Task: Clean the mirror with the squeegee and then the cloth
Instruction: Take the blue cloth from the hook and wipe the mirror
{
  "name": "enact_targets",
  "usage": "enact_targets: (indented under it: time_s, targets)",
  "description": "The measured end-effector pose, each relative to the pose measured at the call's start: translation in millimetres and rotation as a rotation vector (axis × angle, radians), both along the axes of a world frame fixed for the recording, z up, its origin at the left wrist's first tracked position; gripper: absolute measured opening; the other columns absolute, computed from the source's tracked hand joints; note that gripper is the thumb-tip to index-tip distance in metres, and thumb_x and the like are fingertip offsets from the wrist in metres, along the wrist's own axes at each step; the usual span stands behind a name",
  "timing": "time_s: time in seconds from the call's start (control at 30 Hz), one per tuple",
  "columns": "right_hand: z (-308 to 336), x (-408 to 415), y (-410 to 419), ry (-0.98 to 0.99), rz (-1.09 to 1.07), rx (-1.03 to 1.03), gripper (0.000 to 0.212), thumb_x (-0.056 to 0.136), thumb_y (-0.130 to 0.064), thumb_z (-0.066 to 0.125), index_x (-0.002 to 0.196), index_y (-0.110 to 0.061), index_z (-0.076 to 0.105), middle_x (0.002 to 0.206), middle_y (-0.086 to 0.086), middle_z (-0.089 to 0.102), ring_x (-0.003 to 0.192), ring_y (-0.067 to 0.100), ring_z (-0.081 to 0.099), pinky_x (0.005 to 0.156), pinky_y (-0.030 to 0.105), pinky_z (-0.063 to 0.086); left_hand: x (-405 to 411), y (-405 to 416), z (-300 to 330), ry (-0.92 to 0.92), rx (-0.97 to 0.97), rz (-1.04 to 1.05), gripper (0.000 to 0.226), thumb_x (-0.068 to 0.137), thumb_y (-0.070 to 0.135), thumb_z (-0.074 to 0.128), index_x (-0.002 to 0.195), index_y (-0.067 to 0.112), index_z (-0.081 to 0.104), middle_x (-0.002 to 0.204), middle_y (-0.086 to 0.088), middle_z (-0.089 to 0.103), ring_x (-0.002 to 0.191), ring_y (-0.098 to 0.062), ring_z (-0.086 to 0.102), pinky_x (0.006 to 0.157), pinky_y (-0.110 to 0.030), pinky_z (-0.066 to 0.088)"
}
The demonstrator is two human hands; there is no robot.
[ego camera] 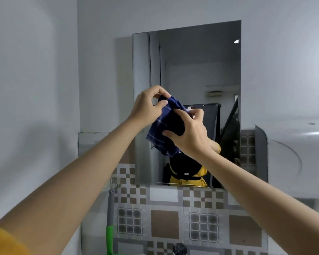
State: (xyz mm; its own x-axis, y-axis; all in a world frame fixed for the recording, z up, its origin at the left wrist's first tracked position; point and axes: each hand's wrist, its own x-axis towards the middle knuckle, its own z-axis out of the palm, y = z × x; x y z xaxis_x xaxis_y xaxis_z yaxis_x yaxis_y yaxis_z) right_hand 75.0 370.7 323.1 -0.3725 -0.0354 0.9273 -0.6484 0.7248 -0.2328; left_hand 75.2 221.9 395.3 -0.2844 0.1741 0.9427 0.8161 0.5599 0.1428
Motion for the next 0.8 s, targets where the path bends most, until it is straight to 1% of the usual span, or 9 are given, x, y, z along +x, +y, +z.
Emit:
enact_targets:
  time_s: [0.13,0.2,0.27,0.33,0.4,0.47,0.6,0.67,0.8]
  targets:
    - [18.7,-19.1,-12.0,0.106,0.092,-0.204,0.051,0.080,0.002,0.065,0.127,-0.015,0.056,0.116,0.005,0.035,0.099,0.017,0.040,0.090,0.029,0.048,-11.1,-7.3,24.3,-0.007,-0.042,-0.070,0.016,0.085,0.004,0.057,0.095,0.016,0.062,0.089,0.012,0.061,0.081,-0.002,0.059,0.069,-0.014,0.047]
    - [37.4,-33.6,-14.6,0.158,0.075,-0.180,0.050,0.083,0.005,0.056,0.128,-0.016,0.057,0.116,0.012,0.045,0.102,0.023,0.043,0.086,0.030,0.046,-21.2,-15.7,37.0,-0.005,-0.036,-0.082,0.018,0.086,0.004,0.057,0.098,0.017,0.060,0.092,0.009,0.060,0.073,-0.004,0.059,0.064,-0.021,0.052]
    - [62.3,-50.4,-15.2,0.251,-0.007,-0.072,0.051,0.085,0.003,0.052,0.130,-0.020,0.057,0.106,0.016,0.051,0.099,0.033,0.046,0.079,0.040,0.047,-35.1,-25.8,51.3,0.030,0.012,-0.091,0.019,0.085,0.004,0.058,0.098,0.018,0.059,0.097,0.003,0.061,0.073,-0.016,0.063,0.067,-0.035,0.057]
    - [91.1,-67.6,-18.1,0.322,-0.050,0.049,0.053,0.082,0.000,0.049,0.130,-0.022,0.057,0.101,0.016,0.050,0.091,0.037,0.047,0.069,0.045,0.051,-51.2,-35.6,65.7,0.072,0.070,-0.093,0.021,0.085,0.003,0.058,0.099,0.019,0.058,0.101,-0.002,0.062,0.070,-0.023,0.064,0.068,-0.039,0.058]
    - [121.6,-82.0,-24.6,0.354,-0.057,0.134,0.054,0.079,-0.005,0.045,0.129,-0.019,0.057,0.103,0.017,0.047,0.087,0.035,0.049,0.059,0.038,0.052,-68.8,-44.4,79.1,0.100,0.106,-0.075,0.025,0.087,0.005,0.058,0.109,0.018,0.058,0.106,-0.002,0.062,0.069,-0.013,0.063,0.066,-0.027,0.057]
    - [151.5,-94.9,-30.0,0.376,-0.085,0.204,0.051,0.080,-0.012,0.042,0.129,-0.014,0.057,0.107,0.019,0.046,0.087,0.036,0.051,0.054,0.033,0.050,-85.6,-53.3,85.8,0.073,0.115,-0.035,0.038,0.088,0.010,0.058,0.125,0.015,0.051,0.115,-0.001,0.058,0.083,-0.002,0.060,0.069,-0.010,0.050]
    - [209.2,-113.3,-36.6,0.431,-0.164,0.209,0.047,0.087,-0.032,0.049,0.129,-0.012,0.055,0.113,0.021,0.043,0.087,0.036,0.052,0.060,0.043,0.056,-117.9,-79.0,76.4,0.077,0.057,0.141,0.060,0.084,0.025,0.064,0.136,0.008,0.039,0.132,-0.010,0.049,0.115,-0.012,0.045,0.090,-0.018,0.034]
    - [236.4,-119.9,-40.6,0.438,-0.211,0.182,0.060,0.082,-0.051,0.060,0.130,-0.015,0.054,0.116,0.020,0.041,0.095,0.035,0.051,0.065,0.039,0.054,-132.3,-92.7,69.0,0.078,-0.045,0.241,0.077,0.077,0.042,0.067,0.138,0.009,0.034,0.140,-0.008,0.042,0.126,-0.019,0.038,0.099,-0.025,0.030]
    - [278.7,-134.4,-60.7,0.424,-0.310,0.306,0.077,0.073,-0.057,0.070,0.136,-0.019,0.046,0.123,0.019,0.037,0.113,0.036,0.040,0.088,0.044,0.047,-159.1,-115.8,60.6,0.014,-0.369,0.511,0.113,0.063,0.072,0.059,0.147,0.020,0.004,0.157,0.000,0.003,0.142,-0.023,0.009,0.112,-0.056,0.014]
